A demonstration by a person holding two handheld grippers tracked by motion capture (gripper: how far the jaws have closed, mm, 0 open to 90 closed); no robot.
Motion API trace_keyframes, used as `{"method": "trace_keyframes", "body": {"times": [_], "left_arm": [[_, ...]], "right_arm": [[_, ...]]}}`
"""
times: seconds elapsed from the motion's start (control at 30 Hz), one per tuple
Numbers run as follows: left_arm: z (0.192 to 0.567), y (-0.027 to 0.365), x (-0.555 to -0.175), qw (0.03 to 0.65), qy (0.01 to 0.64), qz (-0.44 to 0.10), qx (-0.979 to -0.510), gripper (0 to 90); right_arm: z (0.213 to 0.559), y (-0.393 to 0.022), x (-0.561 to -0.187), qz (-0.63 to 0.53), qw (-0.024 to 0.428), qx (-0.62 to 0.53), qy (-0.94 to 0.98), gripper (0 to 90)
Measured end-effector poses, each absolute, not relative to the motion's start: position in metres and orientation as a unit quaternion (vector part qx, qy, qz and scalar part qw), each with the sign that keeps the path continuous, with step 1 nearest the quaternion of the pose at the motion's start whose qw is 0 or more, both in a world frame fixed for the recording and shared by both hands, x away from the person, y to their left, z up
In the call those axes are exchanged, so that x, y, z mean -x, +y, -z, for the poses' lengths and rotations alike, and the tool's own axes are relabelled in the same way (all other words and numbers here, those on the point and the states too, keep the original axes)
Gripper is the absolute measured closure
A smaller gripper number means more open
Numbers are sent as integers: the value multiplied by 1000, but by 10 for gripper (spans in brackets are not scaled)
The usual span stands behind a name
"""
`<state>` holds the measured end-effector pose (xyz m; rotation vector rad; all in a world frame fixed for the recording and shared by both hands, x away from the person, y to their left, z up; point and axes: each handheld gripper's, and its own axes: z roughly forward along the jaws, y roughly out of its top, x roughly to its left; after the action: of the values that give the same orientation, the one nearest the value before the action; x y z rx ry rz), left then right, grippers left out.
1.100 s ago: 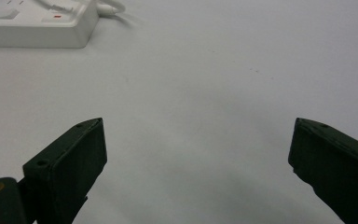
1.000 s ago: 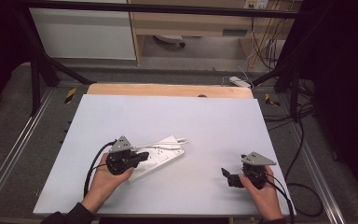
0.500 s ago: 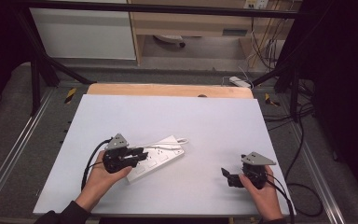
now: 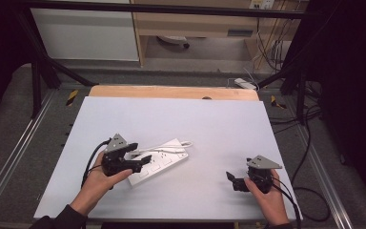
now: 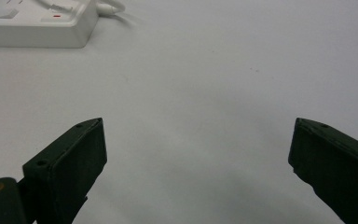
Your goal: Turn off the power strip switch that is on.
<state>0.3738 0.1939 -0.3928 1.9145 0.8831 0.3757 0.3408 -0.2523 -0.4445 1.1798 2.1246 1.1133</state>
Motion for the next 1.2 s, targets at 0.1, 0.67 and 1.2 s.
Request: {"method": "trace_keyframes", "body": {"times": [0.1,0.67,1.2], "left_arm": [[390,196,-374,481,365,-155,-782,164],[377,219,-374,487,389,-160,-765,108],[365,253,-368,488,407,-176,-752,99]], "right_arm": [[444,-252,-341,-405,232,-430,773,47],[444,-252,-341,-405,232,-429,773,47],[445,-252,-341,-405,231,-431,773,47]]}}
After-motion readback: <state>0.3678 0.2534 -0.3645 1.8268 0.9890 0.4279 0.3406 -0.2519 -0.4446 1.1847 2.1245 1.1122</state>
